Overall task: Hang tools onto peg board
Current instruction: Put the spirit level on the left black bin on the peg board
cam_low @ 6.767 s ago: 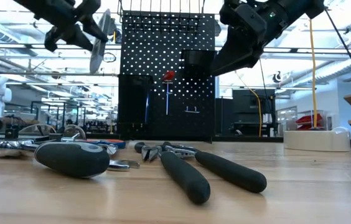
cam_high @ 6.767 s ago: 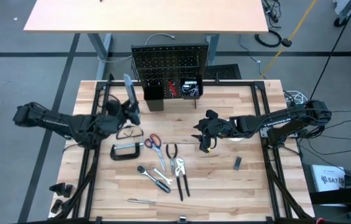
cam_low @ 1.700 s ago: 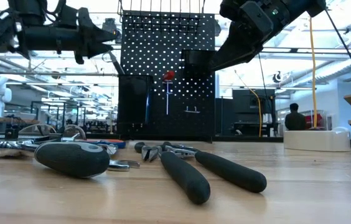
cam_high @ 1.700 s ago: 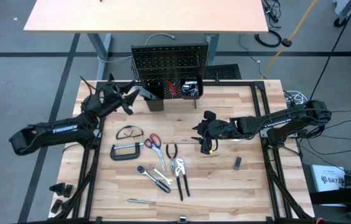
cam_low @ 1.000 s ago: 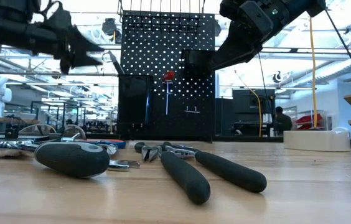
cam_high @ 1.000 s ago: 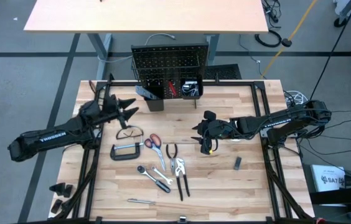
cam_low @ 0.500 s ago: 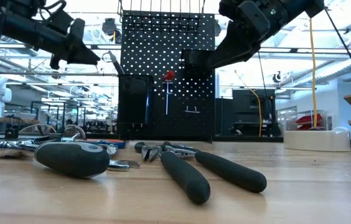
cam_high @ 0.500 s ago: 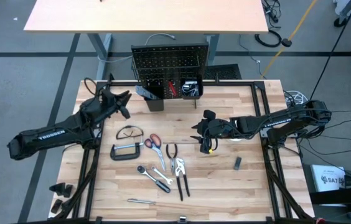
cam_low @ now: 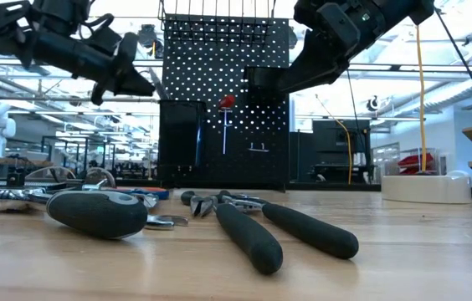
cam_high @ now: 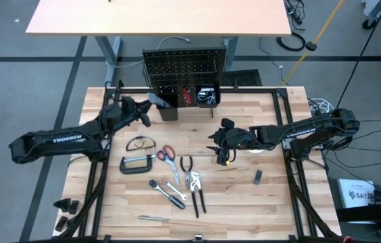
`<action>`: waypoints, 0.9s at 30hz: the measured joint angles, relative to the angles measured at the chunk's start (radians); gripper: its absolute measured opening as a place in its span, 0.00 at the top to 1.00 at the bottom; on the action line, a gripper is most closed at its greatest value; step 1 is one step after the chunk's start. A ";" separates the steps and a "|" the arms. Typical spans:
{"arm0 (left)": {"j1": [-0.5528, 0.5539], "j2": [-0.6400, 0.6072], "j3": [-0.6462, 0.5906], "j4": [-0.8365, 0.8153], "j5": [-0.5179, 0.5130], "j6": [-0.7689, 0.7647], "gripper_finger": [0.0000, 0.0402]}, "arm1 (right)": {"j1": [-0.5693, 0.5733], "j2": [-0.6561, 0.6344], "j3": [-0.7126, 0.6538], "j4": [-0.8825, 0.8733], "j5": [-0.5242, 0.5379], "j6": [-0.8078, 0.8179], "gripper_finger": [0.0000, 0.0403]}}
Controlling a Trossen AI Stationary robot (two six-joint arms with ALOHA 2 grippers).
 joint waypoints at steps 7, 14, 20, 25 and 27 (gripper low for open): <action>-0.038 0.129 0.094 0.002 0.024 0.052 1.00 | 0.000 0.000 0.000 0.000 0.000 -0.013 0.54; -0.029 0.256 0.195 0.002 0.011 0.110 1.00 | 0.000 0.000 0.000 -0.001 0.000 -0.010 0.54; -0.029 0.334 0.242 0.003 0.003 0.138 1.00 | 0.000 0.000 0.000 -0.002 0.000 -0.010 0.54; -0.029 0.373 0.265 0.002 -0.012 0.177 1.00 | 0.000 0.000 0.000 -0.003 -0.003 -0.015 0.54; -0.029 0.384 0.272 0.011 -0.014 0.196 1.00 | 0.000 0.000 0.000 -0.004 -0.003 -0.016 0.54</action>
